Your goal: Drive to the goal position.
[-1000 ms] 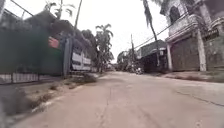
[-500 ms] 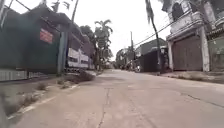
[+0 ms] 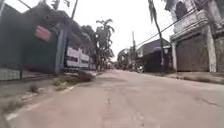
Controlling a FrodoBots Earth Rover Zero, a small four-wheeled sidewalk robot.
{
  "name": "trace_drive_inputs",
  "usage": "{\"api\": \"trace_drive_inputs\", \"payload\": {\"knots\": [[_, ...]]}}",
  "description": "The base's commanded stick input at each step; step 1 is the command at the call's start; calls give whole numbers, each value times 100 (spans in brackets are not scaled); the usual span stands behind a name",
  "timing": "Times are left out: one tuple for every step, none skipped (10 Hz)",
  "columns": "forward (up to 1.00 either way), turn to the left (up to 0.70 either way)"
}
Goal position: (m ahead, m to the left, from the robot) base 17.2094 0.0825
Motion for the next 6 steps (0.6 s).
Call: {"api": "trace_drive_inputs", "payload": {"knots": [[85, -12], [85, -34], [85, -33], [85, -11], [85, 0], [85, 0]]}}
